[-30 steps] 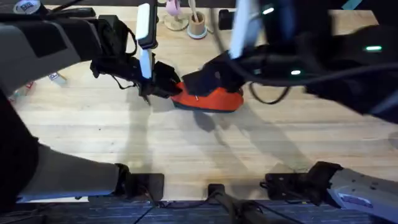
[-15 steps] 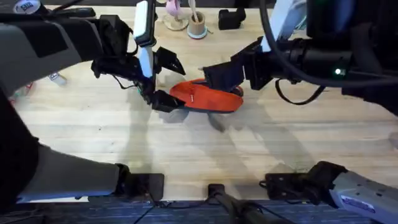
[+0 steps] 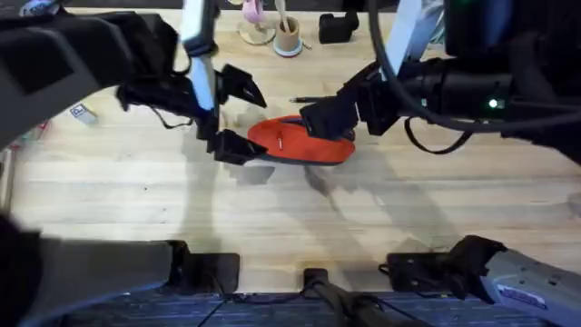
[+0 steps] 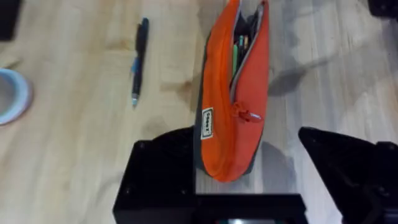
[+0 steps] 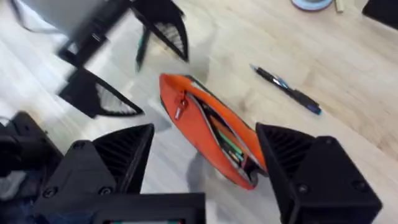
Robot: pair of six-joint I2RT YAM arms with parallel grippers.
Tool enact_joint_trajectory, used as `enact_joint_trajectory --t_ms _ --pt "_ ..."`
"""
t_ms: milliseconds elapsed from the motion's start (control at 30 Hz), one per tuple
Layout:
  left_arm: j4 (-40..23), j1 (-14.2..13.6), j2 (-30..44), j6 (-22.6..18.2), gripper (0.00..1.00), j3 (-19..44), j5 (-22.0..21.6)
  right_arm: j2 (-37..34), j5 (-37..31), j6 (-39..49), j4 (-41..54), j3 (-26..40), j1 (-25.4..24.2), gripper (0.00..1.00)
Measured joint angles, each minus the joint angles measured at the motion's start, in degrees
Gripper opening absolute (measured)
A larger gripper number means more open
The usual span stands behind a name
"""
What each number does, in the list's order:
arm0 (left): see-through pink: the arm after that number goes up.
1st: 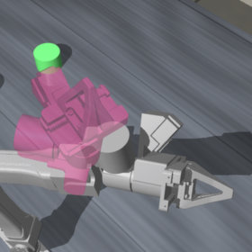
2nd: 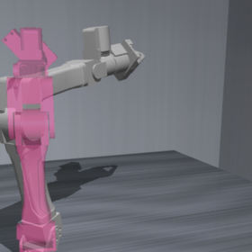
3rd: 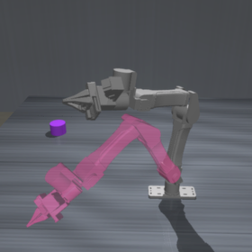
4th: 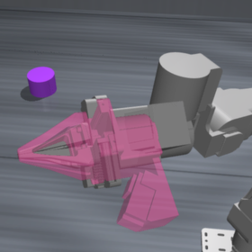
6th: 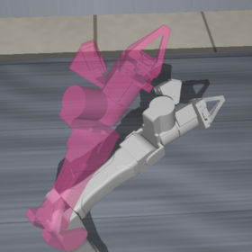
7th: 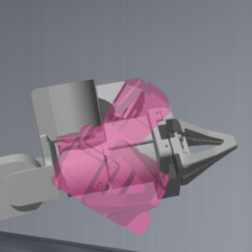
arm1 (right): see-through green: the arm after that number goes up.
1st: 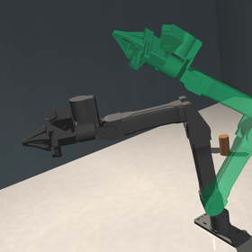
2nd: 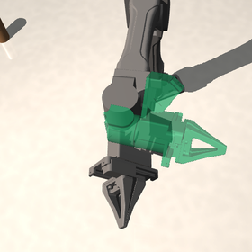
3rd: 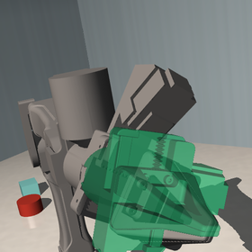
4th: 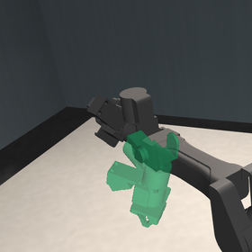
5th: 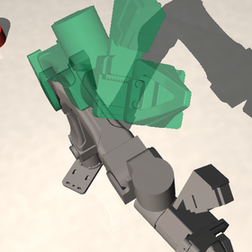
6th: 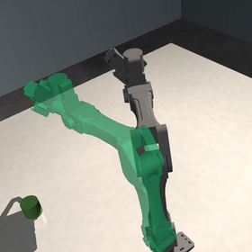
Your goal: Unzip the bag, pick up the pens from the table one at a time and place them inside, then zip the bag closed.
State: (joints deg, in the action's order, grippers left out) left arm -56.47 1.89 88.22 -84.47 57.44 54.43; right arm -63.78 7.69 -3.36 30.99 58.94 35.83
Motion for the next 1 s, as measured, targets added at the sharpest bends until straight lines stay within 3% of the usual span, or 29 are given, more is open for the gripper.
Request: enact_joint_trajectory --t_ms 367,600,633,700,833,1000 --pt "-13.8 7.0 -14.9 3.9 0.994 1.4 -0.6 -12.9 0.0 8.9 14.2 15.9 0.0 0.996" --pt "-20.0 9.4 -22.4 5.7 0.993 1.4 -1.6 -18.8 0.0 14.7 19.9 22.6 0.0 0.969" --pt "-20.0 10.3 -26.5 6.7 0.993 1.4 -1.7 -18.9 0.0 16.3 20.2 22.8 0.0 0.79" --pt "-20.0 10.7 -29.1 7.3 0.994 1.4 -1.7 -18.9 0.0 17.0 20.1 22.8 0.0 0.6" --pt "-20.0 11.2 -33.0 7.9 0.994 1.4 -1.7 -18.8 -0.6 17.8 20.1 22.8 0.0 0.078" --pt "-20.0 11.2 -34.3 8.2 0.994 1.4 -1.7 -18.9 -2.5 23.5 20.6 22.8 0.0 0.031"
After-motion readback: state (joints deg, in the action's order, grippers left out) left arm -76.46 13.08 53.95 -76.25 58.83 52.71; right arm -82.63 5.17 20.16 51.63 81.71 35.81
